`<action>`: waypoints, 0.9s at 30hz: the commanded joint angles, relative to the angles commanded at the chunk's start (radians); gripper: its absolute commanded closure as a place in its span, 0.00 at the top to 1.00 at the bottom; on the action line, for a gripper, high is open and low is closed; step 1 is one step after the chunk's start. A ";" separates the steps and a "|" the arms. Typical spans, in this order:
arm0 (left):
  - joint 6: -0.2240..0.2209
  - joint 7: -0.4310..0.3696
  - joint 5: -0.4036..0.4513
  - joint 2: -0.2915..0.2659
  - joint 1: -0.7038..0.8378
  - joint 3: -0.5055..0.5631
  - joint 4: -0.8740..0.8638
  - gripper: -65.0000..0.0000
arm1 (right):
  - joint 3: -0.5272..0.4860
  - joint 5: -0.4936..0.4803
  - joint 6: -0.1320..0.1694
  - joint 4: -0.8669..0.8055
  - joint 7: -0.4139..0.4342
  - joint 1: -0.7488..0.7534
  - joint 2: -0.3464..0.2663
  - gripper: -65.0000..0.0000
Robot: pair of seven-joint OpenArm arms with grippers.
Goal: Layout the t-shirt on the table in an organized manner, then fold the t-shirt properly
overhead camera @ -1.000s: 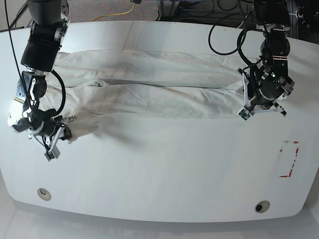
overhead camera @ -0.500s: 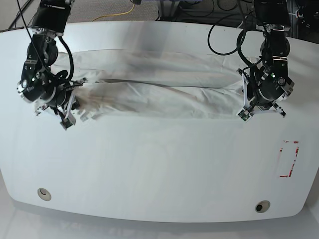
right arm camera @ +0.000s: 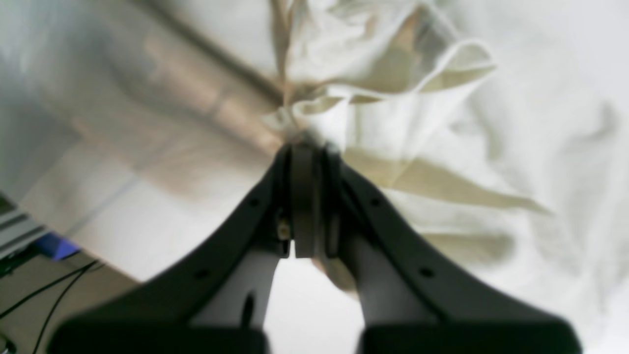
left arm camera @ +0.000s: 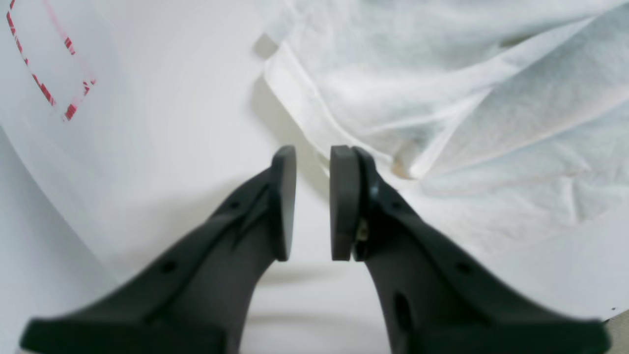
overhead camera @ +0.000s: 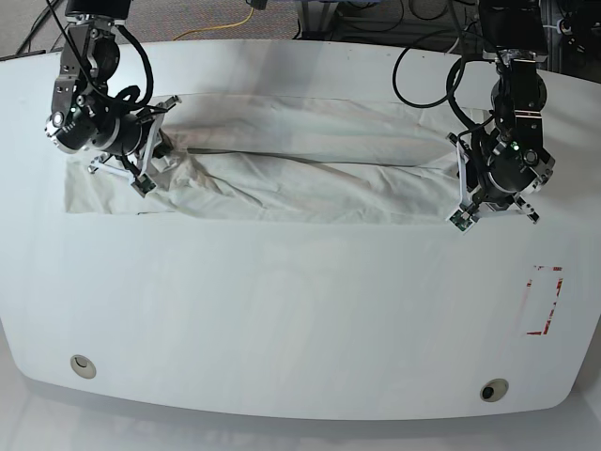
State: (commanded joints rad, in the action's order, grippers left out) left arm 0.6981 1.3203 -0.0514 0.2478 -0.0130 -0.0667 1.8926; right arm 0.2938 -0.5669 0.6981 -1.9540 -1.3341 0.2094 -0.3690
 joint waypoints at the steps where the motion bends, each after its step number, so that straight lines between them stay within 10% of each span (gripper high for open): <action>1: 0.000 0.000 0.000 0.000 0.000 0.000 0.000 0.16 | 0.000 0.000 0.000 -0.006 0.000 0.012 0.000 0.02; 11: 0.000 0.000 0.000 0.000 0.002 0.000 0.000 0.16 | -0.003 0.000 0.000 -0.014 0.000 0.074 -0.031 0.04; 20: 0.000 0.000 0.000 0.000 0.003 0.002 0.000 0.16 | 0.008 0.000 0.000 -0.023 0.000 0.086 -0.035 0.75; 27: 0.000 0.000 0.000 0.000 0.000 0.003 -0.018 0.16 | 0.028 -0.080 0.000 -0.072 0.000 0.106 -0.087 0.89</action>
State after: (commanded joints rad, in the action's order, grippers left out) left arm 0.6981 1.3203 -0.0514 0.2478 -0.0130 -0.0637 1.8742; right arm 0.3214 -0.6467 0.6981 -2.0261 -1.3341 0.3153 -0.4565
